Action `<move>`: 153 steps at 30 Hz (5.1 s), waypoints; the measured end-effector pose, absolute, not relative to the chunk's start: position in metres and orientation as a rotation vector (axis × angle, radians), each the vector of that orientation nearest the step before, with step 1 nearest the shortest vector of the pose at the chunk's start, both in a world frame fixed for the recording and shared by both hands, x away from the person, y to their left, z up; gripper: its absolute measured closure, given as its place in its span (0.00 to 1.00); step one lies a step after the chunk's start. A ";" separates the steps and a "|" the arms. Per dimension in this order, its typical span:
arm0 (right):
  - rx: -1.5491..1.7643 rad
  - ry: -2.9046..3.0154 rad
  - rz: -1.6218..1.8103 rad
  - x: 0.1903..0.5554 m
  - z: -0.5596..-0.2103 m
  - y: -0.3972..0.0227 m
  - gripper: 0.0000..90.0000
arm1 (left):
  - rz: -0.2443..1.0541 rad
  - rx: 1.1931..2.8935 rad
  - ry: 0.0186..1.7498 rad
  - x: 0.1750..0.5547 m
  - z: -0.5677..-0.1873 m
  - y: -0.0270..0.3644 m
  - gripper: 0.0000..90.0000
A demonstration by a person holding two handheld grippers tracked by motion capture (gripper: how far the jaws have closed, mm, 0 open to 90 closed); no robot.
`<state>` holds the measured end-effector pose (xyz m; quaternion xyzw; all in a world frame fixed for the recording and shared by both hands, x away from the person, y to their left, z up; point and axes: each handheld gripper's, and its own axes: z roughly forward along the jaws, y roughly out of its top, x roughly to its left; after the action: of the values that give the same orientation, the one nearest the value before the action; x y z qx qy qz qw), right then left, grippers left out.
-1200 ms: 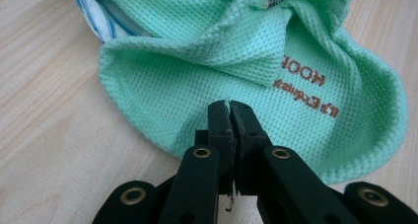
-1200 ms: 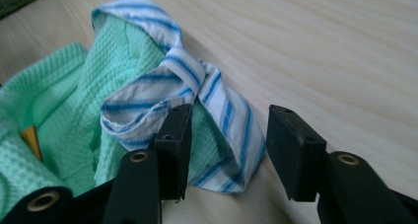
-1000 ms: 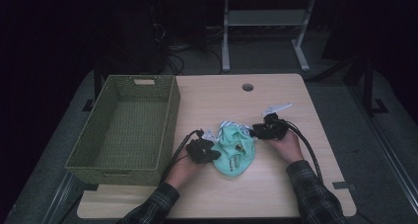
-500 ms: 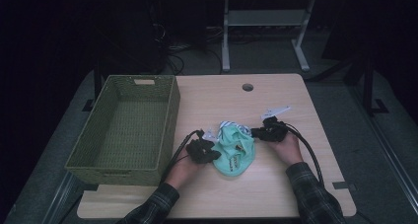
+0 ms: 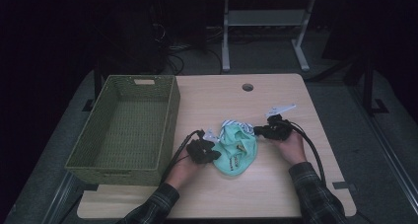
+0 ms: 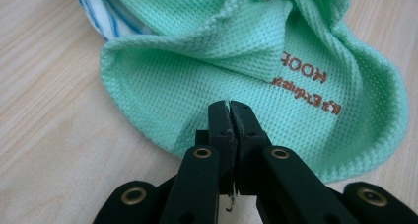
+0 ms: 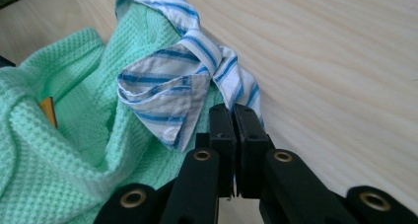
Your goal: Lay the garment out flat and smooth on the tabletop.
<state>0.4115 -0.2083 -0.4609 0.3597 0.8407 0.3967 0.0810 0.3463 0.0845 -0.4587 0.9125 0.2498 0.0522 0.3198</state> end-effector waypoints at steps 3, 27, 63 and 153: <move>1.069 2.484 1.184 0.410 -0.455 -0.215 0.97 | 0.139 2.400 0.656 0.346 -0.459 0.084 0.98; 1.222 2.369 1.093 0.392 -0.444 -0.270 0.98 | 0.144 2.404 0.657 0.346 -0.458 0.084 0.98; 1.154 2.430 1.183 0.344 -0.437 -0.268 1.00 | 0.206 2.345 0.626 0.356 -0.429 0.073 0.68; 1.024 2.615 1.147 0.317 -0.471 -0.202 1.00 | 0.326 2.490 0.590 0.481 -0.427 -0.031 1.00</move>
<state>0.3175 -0.2020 -0.4711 0.3372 0.8608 0.3775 0.0540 0.4810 -0.0306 -0.4267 0.9274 0.2197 0.1215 0.2775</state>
